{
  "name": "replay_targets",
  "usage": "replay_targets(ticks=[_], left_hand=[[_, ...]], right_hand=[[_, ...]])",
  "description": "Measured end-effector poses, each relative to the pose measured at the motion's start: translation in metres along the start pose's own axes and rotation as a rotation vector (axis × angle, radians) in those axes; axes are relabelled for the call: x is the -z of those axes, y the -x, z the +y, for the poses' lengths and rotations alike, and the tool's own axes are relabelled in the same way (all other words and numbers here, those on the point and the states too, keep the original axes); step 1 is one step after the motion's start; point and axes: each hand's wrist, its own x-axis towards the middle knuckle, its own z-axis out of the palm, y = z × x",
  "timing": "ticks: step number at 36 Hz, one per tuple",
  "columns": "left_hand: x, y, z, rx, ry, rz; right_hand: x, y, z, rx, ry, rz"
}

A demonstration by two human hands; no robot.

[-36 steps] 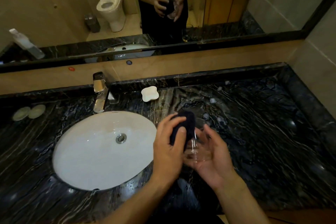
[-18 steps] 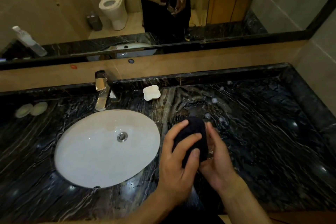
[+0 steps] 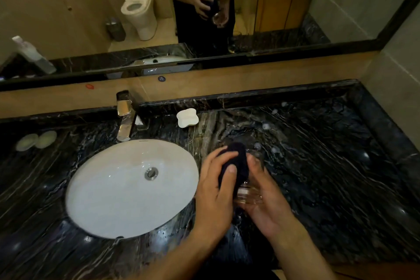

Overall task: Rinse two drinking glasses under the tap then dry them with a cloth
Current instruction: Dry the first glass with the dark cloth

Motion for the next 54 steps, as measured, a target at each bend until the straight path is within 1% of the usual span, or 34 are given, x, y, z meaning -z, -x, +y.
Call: replay_targets(ticks=[3, 7, 10, 13, 16, 19, 21, 24, 27, 29, 31, 34, 38, 41, 46, 50, 52, 54], left_hand=[[0.004, 0.018, -0.002, 0.006, 0.012, -0.04], [0.008, 0.035, -0.001, -0.087, -0.014, -0.091], [0.006, 0.038, -0.003, -0.165, -0.014, -0.079], [0.004, 0.029, 0.0, -0.126, 0.0, 0.005], [0.005, 0.014, 0.002, -0.062, 0.001, 0.1], [0.007, -0.003, 0.002, 0.013, 0.01, 0.132], [0.008, -0.009, 0.001, 0.037, 0.003, 0.113], [0.006, -0.013, 0.0, 0.027, -0.046, 0.081], [0.006, -0.007, -0.002, 0.0, -0.099, 0.033], [0.007, 0.001, -0.004, -0.039, -0.12, -0.015], [0.008, 0.01, -0.005, -0.07, -0.115, -0.039], [0.009, 0.022, -0.007, -0.1, -0.109, -0.04], [0.009, 0.041, -0.011, -0.172, -0.107, -0.047], [0.006, 0.051, -0.015, -0.234, -0.079, -0.044], [0.007, 0.038, -0.007, -0.183, -0.062, 0.052], [0.011, 0.014, 0.002, -0.143, -0.059, 0.09], [0.012, 0.001, 0.004, -0.083, -0.044, 0.099], [0.009, -0.011, 0.003, 0.008, -0.024, 0.098]], right_hand=[[0.005, -0.004, -0.002, -0.017, -0.035, 0.045], [0.007, -0.005, -0.004, -0.016, -0.117, 0.088], [-0.001, 0.001, -0.006, -0.023, -0.126, 0.021], [-0.004, 0.007, -0.002, -0.011, -0.109, 0.013], [-0.004, 0.008, 0.0, -0.063, -0.11, -0.056], [-0.003, 0.009, -0.001, -0.072, -0.086, -0.07], [-0.002, 0.006, 0.0, -0.062, -0.066, -0.044], [0.001, 0.002, 0.005, -0.051, 0.01, 0.027], [-0.005, 0.005, 0.005, -0.021, 0.111, -0.004], [-0.005, 0.005, 0.005, 0.006, 0.135, -0.028], [-0.002, 0.002, 0.005, 0.006, 0.103, -0.022], [-0.001, 0.0, 0.002, -0.011, -0.022, 0.052], [-0.001, 0.001, -0.006, -0.057, -0.131, 0.022], [-0.002, 0.005, -0.009, -0.052, -0.117, 0.03], [0.002, 0.01, -0.007, -0.103, -0.061, -0.029], [0.003, 0.01, -0.01, -0.083, -0.078, -0.105], [0.003, 0.009, -0.012, -0.075, -0.057, -0.116], [0.001, 0.008, -0.01, -0.073, -0.011, -0.092]])
